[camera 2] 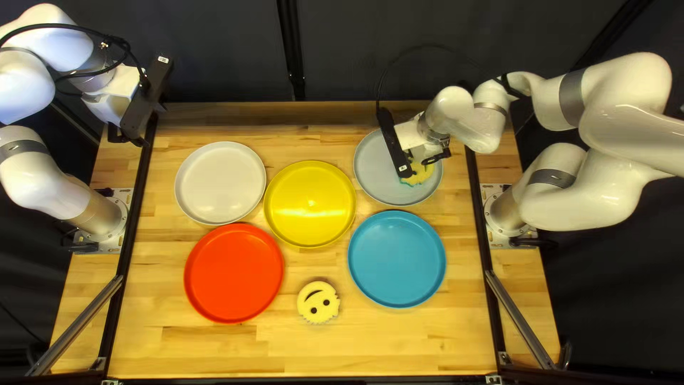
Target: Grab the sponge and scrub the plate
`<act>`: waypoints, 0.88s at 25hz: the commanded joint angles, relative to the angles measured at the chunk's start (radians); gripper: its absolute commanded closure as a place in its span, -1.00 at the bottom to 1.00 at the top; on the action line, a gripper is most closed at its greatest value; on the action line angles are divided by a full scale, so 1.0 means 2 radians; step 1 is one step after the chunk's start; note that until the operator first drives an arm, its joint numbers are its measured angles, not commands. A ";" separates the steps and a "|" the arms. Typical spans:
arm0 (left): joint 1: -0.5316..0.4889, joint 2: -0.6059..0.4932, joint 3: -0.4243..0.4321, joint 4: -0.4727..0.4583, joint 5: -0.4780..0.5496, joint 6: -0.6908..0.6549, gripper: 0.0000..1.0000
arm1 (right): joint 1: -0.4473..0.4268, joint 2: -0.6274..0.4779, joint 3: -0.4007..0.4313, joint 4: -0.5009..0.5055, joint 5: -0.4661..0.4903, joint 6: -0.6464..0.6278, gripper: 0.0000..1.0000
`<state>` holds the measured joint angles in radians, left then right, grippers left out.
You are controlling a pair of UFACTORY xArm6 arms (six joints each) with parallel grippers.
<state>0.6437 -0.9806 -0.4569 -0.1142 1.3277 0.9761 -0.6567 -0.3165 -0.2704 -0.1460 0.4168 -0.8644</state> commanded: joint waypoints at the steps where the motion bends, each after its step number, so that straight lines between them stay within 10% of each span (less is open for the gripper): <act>1: 0.000 0.000 0.000 0.000 0.000 0.000 -1.00 | -0.013 0.020 -0.023 0.011 0.002 -0.021 1.00; 22: 0.000 0.000 0.000 0.000 0.000 0.000 -1.00 | 0.071 -0.090 0.077 -0.038 0.025 0.074 1.00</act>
<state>0.6437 -0.9806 -0.4569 -0.1142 1.3277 0.9761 -0.5156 -0.4904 -0.1202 -0.2160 0.4626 -0.7190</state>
